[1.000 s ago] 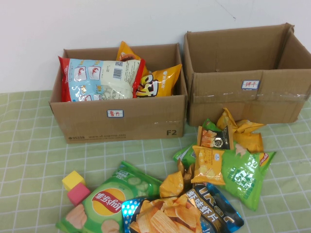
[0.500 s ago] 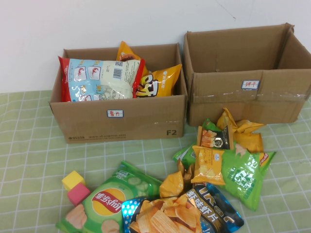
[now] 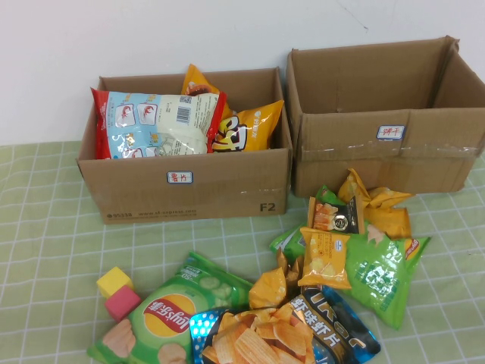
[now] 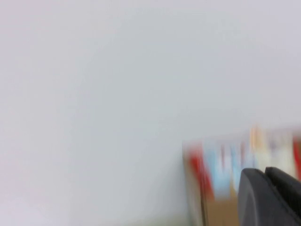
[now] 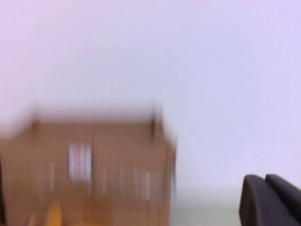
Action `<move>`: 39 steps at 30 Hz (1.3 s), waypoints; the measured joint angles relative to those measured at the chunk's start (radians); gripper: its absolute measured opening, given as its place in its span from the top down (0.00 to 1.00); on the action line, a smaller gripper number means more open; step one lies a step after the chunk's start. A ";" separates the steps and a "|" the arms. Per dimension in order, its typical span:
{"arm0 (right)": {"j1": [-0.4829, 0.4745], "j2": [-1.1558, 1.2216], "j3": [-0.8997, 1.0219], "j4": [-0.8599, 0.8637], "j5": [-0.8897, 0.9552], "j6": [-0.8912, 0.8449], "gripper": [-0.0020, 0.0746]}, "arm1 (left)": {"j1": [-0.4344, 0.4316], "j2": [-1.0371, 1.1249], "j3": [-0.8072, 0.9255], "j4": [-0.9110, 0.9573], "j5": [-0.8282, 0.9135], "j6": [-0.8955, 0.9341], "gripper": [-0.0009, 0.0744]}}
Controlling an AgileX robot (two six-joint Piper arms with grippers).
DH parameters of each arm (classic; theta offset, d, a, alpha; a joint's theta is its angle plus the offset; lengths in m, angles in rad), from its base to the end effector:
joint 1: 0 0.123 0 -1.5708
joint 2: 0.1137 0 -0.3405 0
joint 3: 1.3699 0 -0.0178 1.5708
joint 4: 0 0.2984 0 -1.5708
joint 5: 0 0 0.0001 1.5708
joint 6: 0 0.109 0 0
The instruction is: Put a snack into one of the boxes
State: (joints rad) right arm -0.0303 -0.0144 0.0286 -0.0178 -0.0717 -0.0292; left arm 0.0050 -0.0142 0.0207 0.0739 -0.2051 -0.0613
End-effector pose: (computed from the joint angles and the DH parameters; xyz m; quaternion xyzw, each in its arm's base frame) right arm 0.0653 -0.0018 0.2119 -0.0059 0.6541 -0.0288 0.7558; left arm 0.0618 -0.0013 0.2292 0.0078 0.5994 0.0019 0.8004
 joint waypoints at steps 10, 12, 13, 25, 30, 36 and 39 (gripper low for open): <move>0.000 0.000 0.000 0.000 -0.673 0.116 0.98 | 0.000 0.000 0.000 0.004 -0.445 0.000 0.99; 0.000 0.000 0.000 0.000 -0.694 0.158 0.98 | 0.000 0.000 0.000 0.004 -0.463 -0.009 0.99; 0.000 0.000 0.000 0.000 -0.699 0.181 0.98 | 0.000 0.000 0.000 0.004 -0.473 -0.015 0.99; 0.000 0.000 -0.263 -0.261 -0.245 0.432 0.98 | 0.000 0.000 -0.290 0.114 0.004 -0.146 0.99; 0.000 0.062 -0.447 -0.382 0.217 0.471 0.98 | 0.000 0.098 -0.550 0.137 0.566 -0.134 0.99; 0.000 0.207 -0.421 -0.264 0.473 0.461 0.98 | 0.000 0.214 -0.504 0.116 0.759 -0.133 0.99; 0.000 0.304 -0.399 0.010 0.538 0.301 0.98 | 0.000 0.258 -0.428 0.084 0.756 -0.133 0.99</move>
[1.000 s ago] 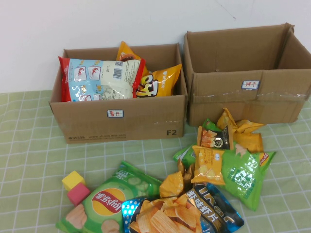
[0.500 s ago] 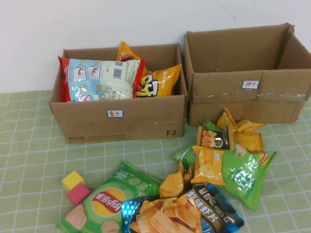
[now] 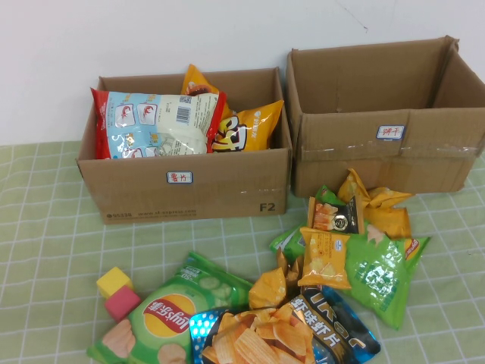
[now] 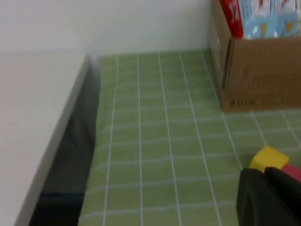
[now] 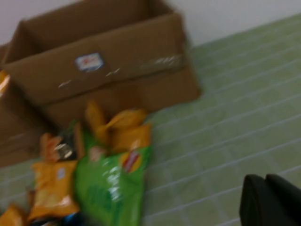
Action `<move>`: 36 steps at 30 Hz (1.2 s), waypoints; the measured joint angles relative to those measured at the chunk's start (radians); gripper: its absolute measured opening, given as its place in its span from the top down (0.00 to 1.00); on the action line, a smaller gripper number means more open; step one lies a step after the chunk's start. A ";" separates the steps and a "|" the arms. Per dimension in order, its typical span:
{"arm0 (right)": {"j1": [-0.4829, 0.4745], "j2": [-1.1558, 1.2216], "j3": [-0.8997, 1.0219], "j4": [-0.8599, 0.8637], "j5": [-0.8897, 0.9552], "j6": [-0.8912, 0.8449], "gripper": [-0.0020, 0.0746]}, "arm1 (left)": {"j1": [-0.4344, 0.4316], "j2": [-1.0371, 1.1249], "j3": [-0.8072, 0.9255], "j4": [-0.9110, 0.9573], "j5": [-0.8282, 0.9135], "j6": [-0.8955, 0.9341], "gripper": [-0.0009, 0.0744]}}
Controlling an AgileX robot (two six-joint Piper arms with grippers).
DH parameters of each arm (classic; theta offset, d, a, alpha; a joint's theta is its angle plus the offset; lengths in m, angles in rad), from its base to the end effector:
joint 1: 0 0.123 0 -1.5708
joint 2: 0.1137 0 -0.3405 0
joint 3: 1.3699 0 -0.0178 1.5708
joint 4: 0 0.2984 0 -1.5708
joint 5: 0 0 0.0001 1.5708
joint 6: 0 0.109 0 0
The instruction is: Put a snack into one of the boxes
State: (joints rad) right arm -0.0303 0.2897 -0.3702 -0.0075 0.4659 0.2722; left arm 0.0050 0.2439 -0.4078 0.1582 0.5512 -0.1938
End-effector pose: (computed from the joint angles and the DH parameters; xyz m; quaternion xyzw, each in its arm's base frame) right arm 0.0822 -0.0029 0.2919 0.1195 0.7954 0.0684 0.5903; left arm 0.0695 0.0094 0.3019 -0.0501 0.8013 0.0172 0.5959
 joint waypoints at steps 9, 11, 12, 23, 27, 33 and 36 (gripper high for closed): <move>0.000 0.356 0.002 0.951 0.209 -1.103 0.98 | 0.000 0.040 0.136 -0.018 -0.087 0.000 0.99; 0.002 0.456 0.002 1.038 0.239 -1.243 0.98 | 0.000 0.040 0.136 -0.020 -0.095 0.000 0.99; 0.002 0.505 0.002 1.085 0.248 -1.310 0.98 | 0.000 0.040 0.136 -0.020 -0.095 0.000 0.99; 0.218 0.866 0.002 1.512 0.121 -1.894 0.81 | 0.000 0.043 0.136 -0.100 -0.069 0.000 0.99; 0.277 0.879 0.002 1.485 0.038 -1.905 0.80 | 0.000 0.086 0.111 -0.432 0.028 0.089 0.99; 0.285 0.862 -0.038 1.206 -0.087 -1.765 0.79 | 0.000 0.223 0.080 -0.898 0.157 0.410 0.99; 0.283 0.853 -0.128 0.785 -0.051 -1.490 0.79 | 0.000 0.360 0.079 -1.007 0.251 0.511 0.99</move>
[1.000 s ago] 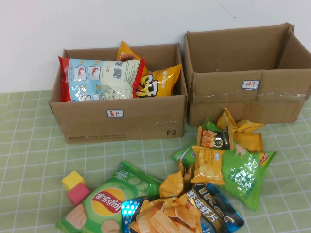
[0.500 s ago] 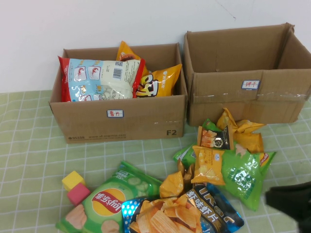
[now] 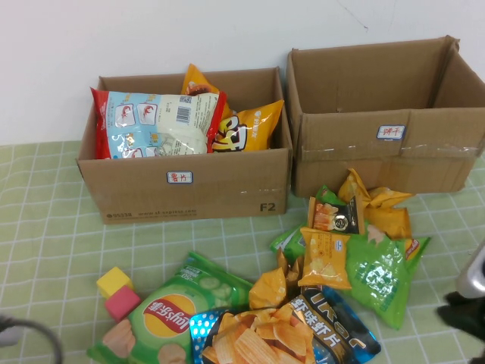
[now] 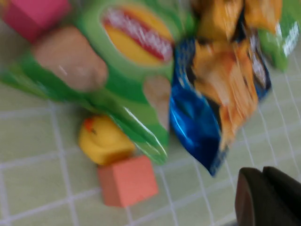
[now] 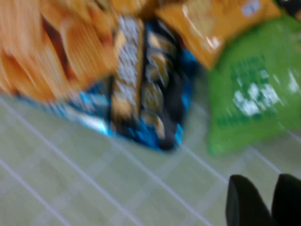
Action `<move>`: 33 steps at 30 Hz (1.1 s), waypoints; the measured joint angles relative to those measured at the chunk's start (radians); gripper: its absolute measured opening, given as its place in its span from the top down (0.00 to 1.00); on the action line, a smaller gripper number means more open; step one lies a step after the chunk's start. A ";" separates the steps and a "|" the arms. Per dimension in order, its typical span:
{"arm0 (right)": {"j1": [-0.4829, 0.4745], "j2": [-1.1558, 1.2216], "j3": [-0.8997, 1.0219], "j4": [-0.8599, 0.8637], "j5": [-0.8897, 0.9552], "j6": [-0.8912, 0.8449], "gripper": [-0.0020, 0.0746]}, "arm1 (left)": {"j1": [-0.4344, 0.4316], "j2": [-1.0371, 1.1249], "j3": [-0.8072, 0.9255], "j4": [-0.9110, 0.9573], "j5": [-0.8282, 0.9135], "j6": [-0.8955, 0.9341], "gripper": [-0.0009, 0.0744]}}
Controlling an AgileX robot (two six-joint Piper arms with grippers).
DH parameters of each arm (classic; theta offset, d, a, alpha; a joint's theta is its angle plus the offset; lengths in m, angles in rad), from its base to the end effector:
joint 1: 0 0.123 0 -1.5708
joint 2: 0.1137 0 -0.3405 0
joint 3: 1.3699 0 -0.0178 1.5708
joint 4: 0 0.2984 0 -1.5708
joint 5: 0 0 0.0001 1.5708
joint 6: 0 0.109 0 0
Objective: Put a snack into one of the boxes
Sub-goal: Pick up the potato chip
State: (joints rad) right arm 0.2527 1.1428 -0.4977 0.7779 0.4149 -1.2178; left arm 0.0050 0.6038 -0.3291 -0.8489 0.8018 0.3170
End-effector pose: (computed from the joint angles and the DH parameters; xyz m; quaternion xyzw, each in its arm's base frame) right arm 0.2104 0.0862 0.2245 -0.3806 0.8481 0.0935 0.3567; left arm 0.1050 -0.0583 0.2437 -0.0516 0.8919 -0.3190 0.3165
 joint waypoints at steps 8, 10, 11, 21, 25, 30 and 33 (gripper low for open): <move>-0.007 -0.002 -0.218 -0.906 0.361 0.839 0.79 | 0.000 0.209 0.000 -0.266 -0.016 0.243 0.99; -0.007 -0.003 -0.228 -0.996 0.391 0.979 0.79 | 0.000 0.266 0.000 -0.331 -0.018 0.290 0.98; -0.007 -0.003 -0.231 -1.029 0.407 1.039 0.79 | 0.000 0.295 0.000 -0.352 -0.018 0.314 0.97; -0.007 -0.003 -0.231 -1.057 0.523 1.258 0.79 | 0.000 0.542 -0.001 -0.537 0.084 0.588 0.32; -0.007 -0.003 -0.231 -1.044 0.523 1.273 0.79 | 0.000 0.595 -0.001 -0.562 0.081 0.625 0.19; -0.007 -0.003 -0.231 -1.001 0.489 1.276 0.79 | -0.043 0.609 -0.007 -0.647 -0.007 0.645 0.17; -0.007 -0.003 -0.231 -0.983 0.463 1.276 0.79 | -0.189 0.620 -0.009 -0.684 -0.198 0.646 0.17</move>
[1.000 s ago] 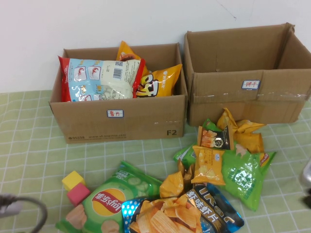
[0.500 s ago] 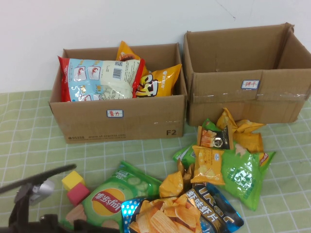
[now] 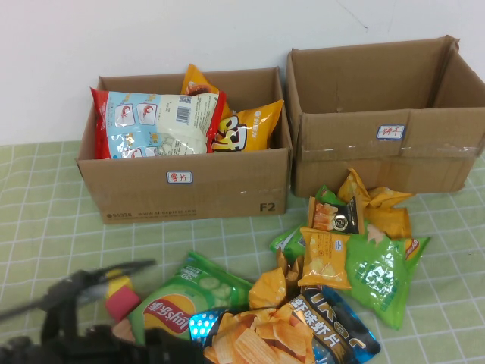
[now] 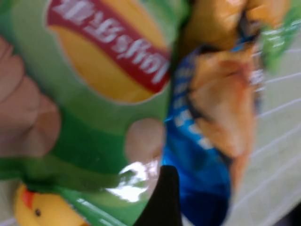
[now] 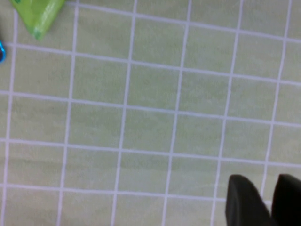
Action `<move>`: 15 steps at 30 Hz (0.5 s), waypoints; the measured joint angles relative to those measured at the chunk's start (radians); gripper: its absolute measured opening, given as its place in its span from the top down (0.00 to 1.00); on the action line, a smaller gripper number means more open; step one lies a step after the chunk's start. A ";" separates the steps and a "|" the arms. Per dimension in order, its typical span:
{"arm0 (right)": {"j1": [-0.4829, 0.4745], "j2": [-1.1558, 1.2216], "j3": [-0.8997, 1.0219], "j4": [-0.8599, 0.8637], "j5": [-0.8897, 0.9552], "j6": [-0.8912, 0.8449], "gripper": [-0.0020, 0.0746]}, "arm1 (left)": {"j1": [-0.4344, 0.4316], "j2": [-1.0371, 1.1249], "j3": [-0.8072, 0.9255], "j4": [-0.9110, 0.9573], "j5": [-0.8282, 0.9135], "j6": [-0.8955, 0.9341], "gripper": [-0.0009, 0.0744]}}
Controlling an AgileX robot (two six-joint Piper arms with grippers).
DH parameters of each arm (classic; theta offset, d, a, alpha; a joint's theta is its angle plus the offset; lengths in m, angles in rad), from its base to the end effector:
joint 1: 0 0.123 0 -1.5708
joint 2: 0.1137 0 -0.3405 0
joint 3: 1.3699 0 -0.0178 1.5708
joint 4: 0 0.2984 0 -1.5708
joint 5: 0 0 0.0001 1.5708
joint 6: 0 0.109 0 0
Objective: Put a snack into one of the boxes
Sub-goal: Pick up the potato chip
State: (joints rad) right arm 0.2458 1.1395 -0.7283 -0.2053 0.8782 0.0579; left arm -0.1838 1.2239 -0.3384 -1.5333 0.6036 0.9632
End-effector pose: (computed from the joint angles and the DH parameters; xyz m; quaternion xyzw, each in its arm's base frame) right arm 0.2194 0.0374 0.2683 -0.1414 0.9689 -0.0609 0.1937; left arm 0.1885 -0.0980 0.1872 -0.0608 0.8936 -0.3844 0.2236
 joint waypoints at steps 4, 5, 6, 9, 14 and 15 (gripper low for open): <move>0.000 0.000 0.000 0.008 -0.013 0.000 0.79 | -0.153 0.033 0.000 -0.038 -0.162 -0.037 0.17; 0.000 0.000 0.000 0.009 -0.015 0.000 0.79 | -0.196 0.044 0.000 -0.059 -0.197 -0.044 0.17; 0.000 0.000 0.000 0.009 -0.015 0.000 0.79 | -0.237 0.056 -0.002 -0.082 -0.229 -0.047 0.17; 0.000 0.000 0.000 0.015 -0.016 0.000 0.79 | -0.343 0.100 -0.021 -0.123 -0.318 -0.051 0.17; 0.000 0.000 0.000 0.027 -0.016 0.000 0.79 | -0.432 0.189 -0.091 -0.174 -0.439 -0.051 0.17; 0.000 0.000 0.000 0.029 -0.016 0.000 0.79 | -0.437 0.213 -0.108 -0.179 -0.449 -0.051 0.17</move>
State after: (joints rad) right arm 0.2458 1.1395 -0.7283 -0.1762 0.8619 0.0579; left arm -0.6204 1.4365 -0.4464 -1.7123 0.1545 0.9124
